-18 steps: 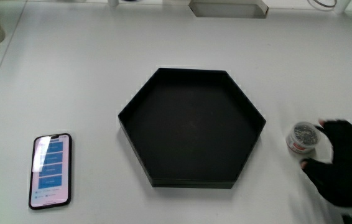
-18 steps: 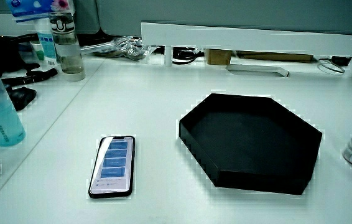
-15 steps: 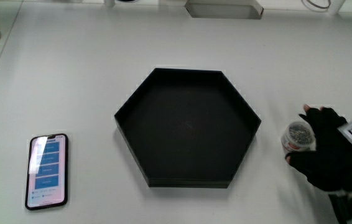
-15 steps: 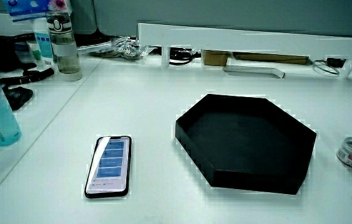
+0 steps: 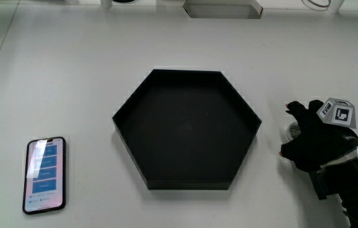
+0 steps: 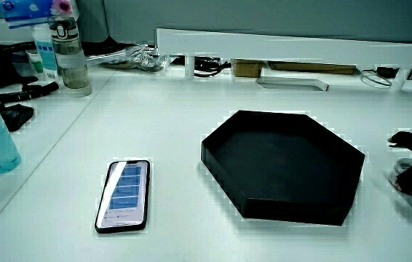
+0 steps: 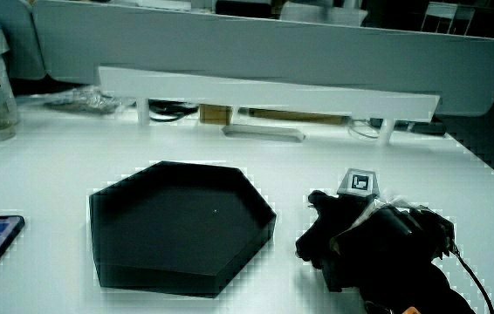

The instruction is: Pick paper clip from desk

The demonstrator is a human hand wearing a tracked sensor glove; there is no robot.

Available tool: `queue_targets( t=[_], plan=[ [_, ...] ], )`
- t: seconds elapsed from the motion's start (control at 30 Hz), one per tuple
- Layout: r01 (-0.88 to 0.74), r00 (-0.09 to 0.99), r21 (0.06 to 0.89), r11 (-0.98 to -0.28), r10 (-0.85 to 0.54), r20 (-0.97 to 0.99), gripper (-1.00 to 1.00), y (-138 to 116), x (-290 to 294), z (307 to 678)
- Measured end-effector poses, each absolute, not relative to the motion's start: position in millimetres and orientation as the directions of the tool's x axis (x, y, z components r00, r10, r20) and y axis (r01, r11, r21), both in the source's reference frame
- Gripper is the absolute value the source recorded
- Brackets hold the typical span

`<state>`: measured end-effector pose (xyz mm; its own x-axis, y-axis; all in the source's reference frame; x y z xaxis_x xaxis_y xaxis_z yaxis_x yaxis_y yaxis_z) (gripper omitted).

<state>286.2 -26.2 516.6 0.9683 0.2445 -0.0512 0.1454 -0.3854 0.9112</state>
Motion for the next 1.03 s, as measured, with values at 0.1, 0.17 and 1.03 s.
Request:
queue_targets(
  t=[0.1,0.17,1.03],
  plan=[
    [0.12,0.965,0.906,-0.405,0.263,-0.011,0.86,-27,288,516],
    [0.123,0.965,0.897,-0.424,0.262,-0.009,1.0,-26,290,516],
    [0.003,0.977,0.835,-0.55,0.181,0.116,1.0,-63,256,461]
  ],
)
